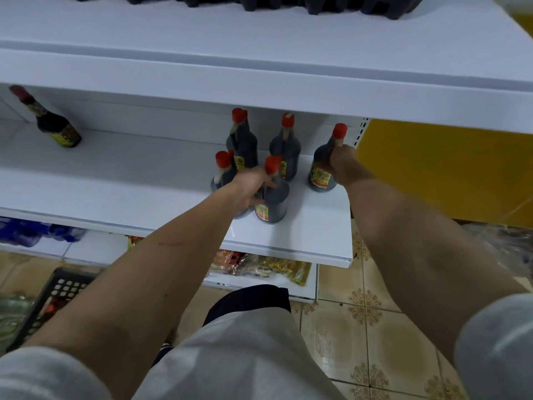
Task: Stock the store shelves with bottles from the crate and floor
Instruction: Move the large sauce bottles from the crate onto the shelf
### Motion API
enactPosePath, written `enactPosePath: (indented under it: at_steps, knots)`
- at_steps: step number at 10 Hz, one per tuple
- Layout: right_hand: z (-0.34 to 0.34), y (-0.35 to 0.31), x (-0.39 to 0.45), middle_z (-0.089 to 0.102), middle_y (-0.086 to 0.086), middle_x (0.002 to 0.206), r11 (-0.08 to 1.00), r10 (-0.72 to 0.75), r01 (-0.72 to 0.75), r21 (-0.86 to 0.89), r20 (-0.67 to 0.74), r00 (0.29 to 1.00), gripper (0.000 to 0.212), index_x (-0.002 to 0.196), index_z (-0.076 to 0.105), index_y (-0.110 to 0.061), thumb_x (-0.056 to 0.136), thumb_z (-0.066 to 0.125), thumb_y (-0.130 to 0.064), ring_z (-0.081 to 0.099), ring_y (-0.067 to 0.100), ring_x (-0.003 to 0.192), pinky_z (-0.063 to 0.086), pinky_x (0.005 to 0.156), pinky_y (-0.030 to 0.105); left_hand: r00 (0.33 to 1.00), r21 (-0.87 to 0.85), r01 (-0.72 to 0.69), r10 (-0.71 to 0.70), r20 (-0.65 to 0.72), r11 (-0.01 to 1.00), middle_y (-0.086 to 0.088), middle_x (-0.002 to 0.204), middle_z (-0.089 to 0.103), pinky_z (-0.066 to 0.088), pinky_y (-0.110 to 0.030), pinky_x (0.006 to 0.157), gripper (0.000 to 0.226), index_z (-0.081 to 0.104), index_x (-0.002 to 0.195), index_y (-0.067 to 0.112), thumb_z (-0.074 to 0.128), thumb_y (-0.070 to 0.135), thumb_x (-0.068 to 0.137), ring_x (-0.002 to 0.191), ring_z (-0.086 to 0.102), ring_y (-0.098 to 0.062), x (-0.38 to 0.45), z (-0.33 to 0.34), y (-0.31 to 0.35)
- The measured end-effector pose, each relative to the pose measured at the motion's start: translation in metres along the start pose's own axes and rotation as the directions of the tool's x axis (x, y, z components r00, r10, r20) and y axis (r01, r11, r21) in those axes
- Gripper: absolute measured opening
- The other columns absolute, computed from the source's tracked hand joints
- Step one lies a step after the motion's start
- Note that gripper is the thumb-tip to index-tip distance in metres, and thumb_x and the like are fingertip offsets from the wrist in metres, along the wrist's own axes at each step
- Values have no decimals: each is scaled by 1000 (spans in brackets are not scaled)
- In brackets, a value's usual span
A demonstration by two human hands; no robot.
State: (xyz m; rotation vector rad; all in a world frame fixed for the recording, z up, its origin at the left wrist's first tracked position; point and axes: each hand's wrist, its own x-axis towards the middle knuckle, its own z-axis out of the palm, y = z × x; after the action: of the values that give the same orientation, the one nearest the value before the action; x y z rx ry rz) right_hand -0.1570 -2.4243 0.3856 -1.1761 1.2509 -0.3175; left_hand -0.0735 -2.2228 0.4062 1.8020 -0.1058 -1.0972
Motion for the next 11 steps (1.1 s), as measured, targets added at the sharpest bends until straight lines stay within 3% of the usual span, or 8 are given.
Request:
enactPosePath:
  at_steps: [1, 2, 5, 6, 7, 9, 10, 11]
  knots:
    - [0, -9, 9, 55, 17, 133, 998, -69, 69, -6, 69, 995, 40, 141, 42, -1, 102, 44, -13, 63, 30, 110, 57, 62, 26, 1000, -34, 9, -10, -29, 999, -11, 114, 69, 50, -42, 95, 21, 62, 113, 5, 56, 13, 94, 108, 58, -23, 0, 3, -1]
    - [-2, -11, 17, 49, 20, 142, 995, -97, 97, 1, 106, 990, 42, 144, 38, 0, 102, 37, -8, 58, 32, 121, 56, 67, 27, 998, -58, 3, -7, -56, 998, -10, 109, 68, 52, -40, 92, 18, 62, 108, 7, 59, 14, 92, 104, 59, -24, 1, 3, -3]
    - [-1, 1, -19, 58, 8, 110, 970, -101, 102, -221, 15, 995, 43, 140, 43, -5, 101, 34, -20, 66, 25, 92, 55, 51, 28, 997, 10, -42, 42, -64, 999, -10, 111, 62, 52, -40, 91, 25, 56, 110, 7, 67, 17, 90, 103, 56, -27, -17, -8, -10]
    - [8, 5, -35, 57, 8, 110, 915, -218, 165, -368, -109, 970, 41, 137, 47, -5, 101, 34, -19, 64, 31, 100, 51, 53, 33, 997, 96, -53, 58, -55, 994, -15, 106, 61, 51, -35, 81, 28, 59, 114, 2, 65, 16, 90, 95, 55, -29, -30, -11, -12]
    - [22, 14, -68, 54, 7, 96, 817, -402, 240, -524, -220, 889, 30, 119, 56, -9, 99, 36, -17, 54, 25, 83, 35, 52, 28, 995, 183, -90, 97, -27, 979, -15, 89, 54, 51, -34, 69, 21, 60, 104, 0, 61, 16, 91, 77, 51, -29, -55, -22, -11]
    - [65, 8, -148, 54, 6, 94, 781, -553, 457, -426, -132, 823, 22, 106, 56, -7, 99, 41, -22, 50, 20, 84, 38, 68, 21, 988, 91, -129, 136, -76, 987, -9, 91, 59, 55, -22, 60, 3, 56, 91, 13, 60, 12, 91, 78, 58, -20, -102, -74, -12]
    - [104, 5, -183, 57, 10, 86, 737, -635, 565, -371, -95, 766, 19, 96, 56, -7, 98, 44, -22, 53, 24, 76, 36, 64, 25, 989, 84, -111, 118, -89, 990, -11, 108, 63, 56, -33, 79, 15, 59, 106, 12, 60, 19, 92, 97, 60, -26, -120, -107, -18]
    - [174, 4, -230, 54, -1, 69, 674, -707, 693, -254, 48, 705, 15, 86, 57, -12, 96, 48, -19, 50, 17, 66, 35, 63, 27, 982, 34, -97, 101, -161, 995, -8, 104, 64, 49, -34, 81, 15, 59, 104, 13, 58, 23, 94, 91, 58, -24, -143, -166, -28]
